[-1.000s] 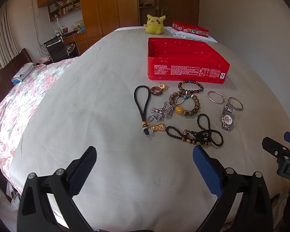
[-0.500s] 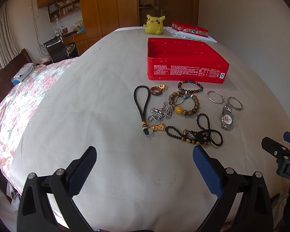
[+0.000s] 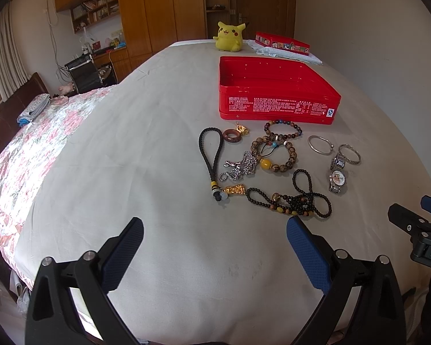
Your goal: Organize jewelry
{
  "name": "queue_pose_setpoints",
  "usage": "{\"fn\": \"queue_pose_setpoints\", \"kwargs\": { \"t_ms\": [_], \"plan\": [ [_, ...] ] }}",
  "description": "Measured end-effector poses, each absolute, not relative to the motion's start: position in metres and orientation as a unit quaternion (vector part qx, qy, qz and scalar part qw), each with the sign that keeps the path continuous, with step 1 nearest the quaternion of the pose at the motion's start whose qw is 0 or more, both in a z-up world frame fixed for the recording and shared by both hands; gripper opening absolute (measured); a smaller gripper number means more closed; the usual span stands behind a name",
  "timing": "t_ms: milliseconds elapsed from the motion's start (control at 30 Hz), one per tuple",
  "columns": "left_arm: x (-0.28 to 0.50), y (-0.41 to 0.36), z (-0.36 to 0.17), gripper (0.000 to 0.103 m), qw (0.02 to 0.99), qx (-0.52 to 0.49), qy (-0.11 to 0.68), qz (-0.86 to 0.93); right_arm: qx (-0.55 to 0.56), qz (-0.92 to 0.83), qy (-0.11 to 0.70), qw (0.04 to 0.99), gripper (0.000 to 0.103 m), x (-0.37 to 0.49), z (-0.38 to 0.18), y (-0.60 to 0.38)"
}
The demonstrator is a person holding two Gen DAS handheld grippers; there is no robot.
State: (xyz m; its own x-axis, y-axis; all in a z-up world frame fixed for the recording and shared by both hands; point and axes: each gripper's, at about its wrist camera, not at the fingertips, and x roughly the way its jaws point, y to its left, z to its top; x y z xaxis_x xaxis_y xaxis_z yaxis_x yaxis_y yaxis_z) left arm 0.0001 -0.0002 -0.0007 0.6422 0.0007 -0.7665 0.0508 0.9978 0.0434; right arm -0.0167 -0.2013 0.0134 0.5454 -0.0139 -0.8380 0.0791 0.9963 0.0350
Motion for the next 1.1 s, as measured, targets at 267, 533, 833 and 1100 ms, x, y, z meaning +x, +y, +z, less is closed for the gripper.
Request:
{"fn": "queue_pose_setpoints", "kwargs": {
  "t_ms": [267, 533, 833, 1100],
  "plan": [
    [0.0001, -0.0001, -0.0004, 0.099, 0.906, 0.03, 0.423, -0.013, 0.034, -0.026, 0.476, 0.878, 0.1, -0.0162, 0.0137, -0.2005],
    [0.0, -0.0001, -0.0003, 0.099, 0.905, 0.03, 0.423, -0.013, 0.034, -0.026, 0.476, 0.878, 0.1, -0.0162, 0.0141, -0.1991],
    [-0.0004, 0.0001, 0.0001, 0.099, 0.906, 0.03, 0.423, -0.013, 0.034, -0.026, 0.476, 0.878, 0.1, -0.0159, 0.0142, -0.1985],
    [-0.0002, 0.0003, -0.0006, 0.099, 0.905, 0.03, 0.423, -0.013, 0.035, -0.026, 0.476, 0.878, 0.1, -0.0159, 0.0141, -0.1985]
  ]
}}
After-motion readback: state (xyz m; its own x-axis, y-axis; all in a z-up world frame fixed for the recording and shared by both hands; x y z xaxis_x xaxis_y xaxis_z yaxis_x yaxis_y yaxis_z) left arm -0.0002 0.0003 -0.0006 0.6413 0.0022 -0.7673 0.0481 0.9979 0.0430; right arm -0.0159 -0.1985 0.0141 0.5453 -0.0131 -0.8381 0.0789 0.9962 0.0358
